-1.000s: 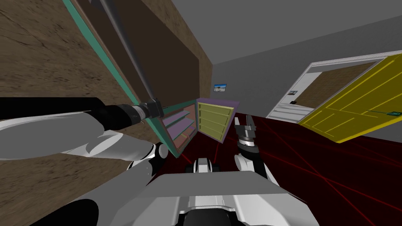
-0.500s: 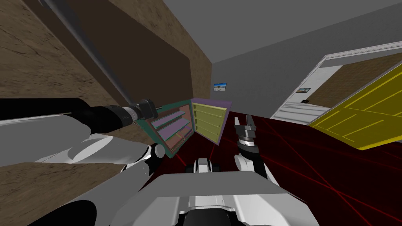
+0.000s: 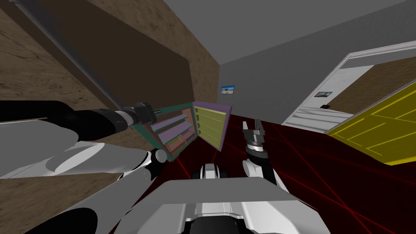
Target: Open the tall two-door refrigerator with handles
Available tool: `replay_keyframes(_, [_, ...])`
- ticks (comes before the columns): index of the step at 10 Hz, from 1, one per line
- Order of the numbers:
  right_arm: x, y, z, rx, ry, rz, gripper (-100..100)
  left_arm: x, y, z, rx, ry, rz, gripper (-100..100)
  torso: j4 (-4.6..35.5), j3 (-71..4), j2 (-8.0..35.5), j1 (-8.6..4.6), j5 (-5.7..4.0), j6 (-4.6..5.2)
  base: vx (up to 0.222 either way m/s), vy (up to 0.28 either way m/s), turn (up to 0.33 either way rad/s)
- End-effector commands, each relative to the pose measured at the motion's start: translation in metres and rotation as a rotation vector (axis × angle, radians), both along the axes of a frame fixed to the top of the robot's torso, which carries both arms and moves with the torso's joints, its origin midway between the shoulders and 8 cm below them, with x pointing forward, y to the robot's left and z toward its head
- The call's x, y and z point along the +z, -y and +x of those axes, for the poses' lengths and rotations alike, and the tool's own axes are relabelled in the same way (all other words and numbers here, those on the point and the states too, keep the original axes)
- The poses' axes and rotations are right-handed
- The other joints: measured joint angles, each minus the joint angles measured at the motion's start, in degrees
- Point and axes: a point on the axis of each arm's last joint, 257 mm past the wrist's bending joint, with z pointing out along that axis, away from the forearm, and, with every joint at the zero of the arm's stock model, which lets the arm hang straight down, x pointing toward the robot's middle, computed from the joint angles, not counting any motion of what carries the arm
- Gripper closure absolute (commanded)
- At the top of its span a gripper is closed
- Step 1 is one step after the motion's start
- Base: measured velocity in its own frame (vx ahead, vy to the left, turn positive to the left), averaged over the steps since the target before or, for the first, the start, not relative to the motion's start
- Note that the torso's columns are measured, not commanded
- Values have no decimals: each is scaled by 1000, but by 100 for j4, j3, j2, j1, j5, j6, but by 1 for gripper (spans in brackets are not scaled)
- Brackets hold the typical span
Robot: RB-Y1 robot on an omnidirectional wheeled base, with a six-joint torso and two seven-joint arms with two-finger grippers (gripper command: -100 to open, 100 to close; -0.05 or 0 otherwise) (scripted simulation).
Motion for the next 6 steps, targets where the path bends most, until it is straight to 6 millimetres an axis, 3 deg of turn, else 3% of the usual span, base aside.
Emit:
replay_keyframes(1, [0,0,0,0,0,0,0,-1,-9,-4,26,2,1,100,-6,-13,-19,-14,-7,2,11,-185,38])
replay_keyframes(2, [0,0,0,0,0,0,0,3,-13,3,21,19,-23,-100,-8,-15,-20,61,12,3,-8,-23,-11])
replay_keyframes(3, [0,0,0,0,0,-1,0,5,-15,9,15,24,-41,-100,-6,-10,-12,102,30,0,-4,32,-4])
replay_keyframes(6, [0,0,0,0,0,-1,0,9,-17,25,-3,45,-86,-100,-1,-2,-3,30,7,0,-16,99,-9])
